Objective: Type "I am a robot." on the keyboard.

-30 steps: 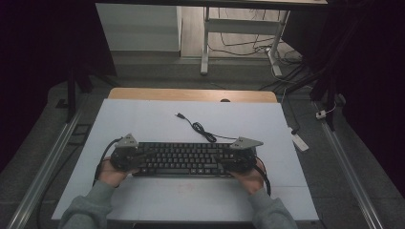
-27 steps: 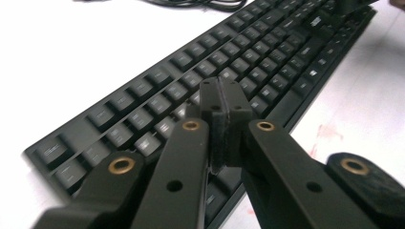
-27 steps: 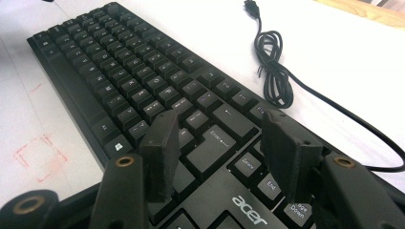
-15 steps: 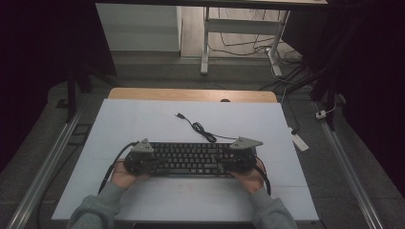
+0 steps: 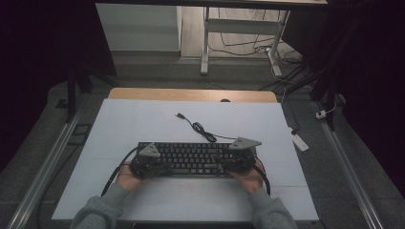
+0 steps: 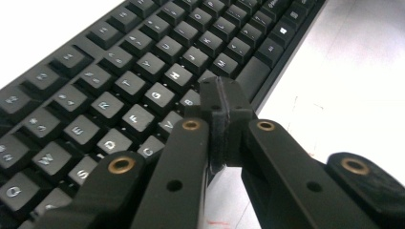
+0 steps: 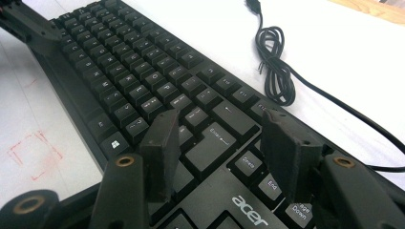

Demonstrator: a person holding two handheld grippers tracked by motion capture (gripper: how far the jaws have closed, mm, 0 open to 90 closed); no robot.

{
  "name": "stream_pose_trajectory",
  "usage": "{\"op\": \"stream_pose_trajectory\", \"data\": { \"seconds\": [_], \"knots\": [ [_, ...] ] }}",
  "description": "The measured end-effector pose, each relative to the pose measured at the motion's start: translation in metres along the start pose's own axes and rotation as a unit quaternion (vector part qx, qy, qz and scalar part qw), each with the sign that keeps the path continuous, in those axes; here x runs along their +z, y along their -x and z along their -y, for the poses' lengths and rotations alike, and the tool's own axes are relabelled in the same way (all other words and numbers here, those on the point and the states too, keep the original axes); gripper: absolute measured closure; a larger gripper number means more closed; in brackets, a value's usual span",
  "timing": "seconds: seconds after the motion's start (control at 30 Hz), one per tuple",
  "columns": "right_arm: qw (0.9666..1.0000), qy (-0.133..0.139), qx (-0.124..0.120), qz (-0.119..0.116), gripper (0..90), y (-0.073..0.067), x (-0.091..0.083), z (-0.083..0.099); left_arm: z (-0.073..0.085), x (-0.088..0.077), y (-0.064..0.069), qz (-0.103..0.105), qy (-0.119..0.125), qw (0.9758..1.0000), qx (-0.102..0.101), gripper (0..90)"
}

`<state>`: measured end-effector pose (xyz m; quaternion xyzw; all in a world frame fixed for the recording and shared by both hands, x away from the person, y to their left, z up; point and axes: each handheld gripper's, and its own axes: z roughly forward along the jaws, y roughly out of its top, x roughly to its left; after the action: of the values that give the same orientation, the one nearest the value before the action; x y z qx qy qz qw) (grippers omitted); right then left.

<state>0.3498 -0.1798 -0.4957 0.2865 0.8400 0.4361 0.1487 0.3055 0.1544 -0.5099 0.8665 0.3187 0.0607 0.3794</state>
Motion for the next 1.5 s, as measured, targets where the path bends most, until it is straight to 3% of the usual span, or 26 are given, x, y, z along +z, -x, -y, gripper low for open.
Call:
{"op": "stream_pose_trajectory", "data": {
  "seconds": [0.8, 0.97, 1.1, 1.2, 1.3, 1.4, 1.43, 1.5],
  "knots": [
    [1.0000, -0.008, -0.005, 0.002, 47.7, 0.000, 0.002, 0.001, 0.002, 0.015, 0.004, -0.008, -0.030, 0.9994, 0.015, 88.9],
    [0.9999, -0.009, -0.007, 0.002, 47.6, 0.000, 0.002, 0.001, 0.002, 0.015, 0.006, -0.014, -0.028, 0.9993, 0.018, 89.0],
    [0.9999, -0.008, -0.006, 0.002, 47.6, 0.000, 0.001, 0.000, 0.000, 0.007, 0.005, -0.011, 0.005, 0.9999, 0.006, 88.9],
    [0.9999, -0.008, -0.006, 0.005, 47.4, 0.001, 0.001, 0.001, -0.002, 0.000, 0.003, -0.015, 0.032, 0.9994, -0.006, 83.8],
    [1.0000, -0.005, -0.006, 0.005, 47.3, 0.001, 0.001, 0.001, -0.002, -0.008, 0.001, -0.022, 0.048, 0.9985, -0.016, 69.8],
    [1.0000, -0.004, -0.006, 0.004, 47.2, 0.000, 0.001, 0.001, -0.002, -0.014, -0.001, -0.041, 0.058, 0.9971, -0.029, 55.2],
    [1.0000, -0.004, -0.006, 0.004, 47.2, 0.000, 0.001, 0.001, -0.002, -0.016, -0.002, -0.046, 0.058, 0.9967, -0.033, 55.2],
    [1.0000, -0.006, -0.006, 0.004, 47.2, 0.000, 0.001, 0.001, -0.002, -0.019, -0.004, -0.057, 0.058, 0.9960, -0.038, 46.4]
  ]
}}
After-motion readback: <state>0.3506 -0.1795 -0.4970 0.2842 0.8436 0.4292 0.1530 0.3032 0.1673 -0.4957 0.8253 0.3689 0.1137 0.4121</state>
